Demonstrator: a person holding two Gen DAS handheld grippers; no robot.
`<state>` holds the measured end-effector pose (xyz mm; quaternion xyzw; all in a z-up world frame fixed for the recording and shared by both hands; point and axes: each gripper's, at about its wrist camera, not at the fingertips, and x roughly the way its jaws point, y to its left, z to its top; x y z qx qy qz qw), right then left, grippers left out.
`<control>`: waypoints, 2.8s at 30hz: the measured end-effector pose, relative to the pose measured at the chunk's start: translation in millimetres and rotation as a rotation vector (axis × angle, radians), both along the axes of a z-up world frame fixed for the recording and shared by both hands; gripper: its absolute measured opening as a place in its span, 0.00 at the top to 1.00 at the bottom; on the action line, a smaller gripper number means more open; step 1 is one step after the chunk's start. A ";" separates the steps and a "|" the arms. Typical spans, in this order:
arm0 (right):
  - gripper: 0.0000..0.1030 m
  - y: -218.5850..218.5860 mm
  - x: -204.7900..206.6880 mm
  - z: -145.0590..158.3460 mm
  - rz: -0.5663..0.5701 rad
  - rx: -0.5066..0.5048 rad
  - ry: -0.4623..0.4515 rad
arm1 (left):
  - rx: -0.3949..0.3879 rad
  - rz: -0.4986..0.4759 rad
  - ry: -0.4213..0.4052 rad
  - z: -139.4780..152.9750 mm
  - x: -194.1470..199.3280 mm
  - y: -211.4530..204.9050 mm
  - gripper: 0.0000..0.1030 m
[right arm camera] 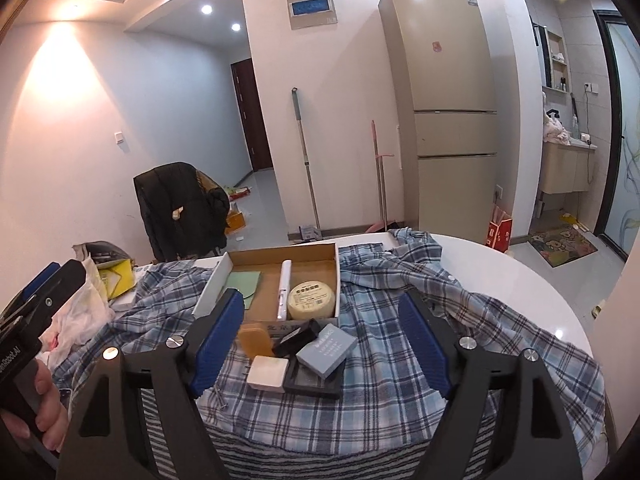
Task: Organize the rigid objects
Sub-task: 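Raise both tools out of the box and move back over the table, then lower the left tool onto the silver nail clipper and close on it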
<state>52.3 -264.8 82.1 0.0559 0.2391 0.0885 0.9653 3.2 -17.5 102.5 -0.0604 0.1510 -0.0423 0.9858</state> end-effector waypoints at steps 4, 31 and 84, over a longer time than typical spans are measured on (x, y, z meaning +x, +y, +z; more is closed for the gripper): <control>0.24 -3.8 0.2 -4.9 0.001 -0.001 0.011 | -0.003 0.023 0.031 -6.4 1.9 3.4 0.00; 0.26 0.3 36.7 -96.6 0.042 -0.015 0.233 | 0.067 -0.175 0.652 -152.7 74.7 -35.5 0.87; 0.26 -7.1 46.3 -118.2 0.030 -0.002 0.289 | -0.128 -0.093 0.830 -186.2 98.3 -23.6 0.70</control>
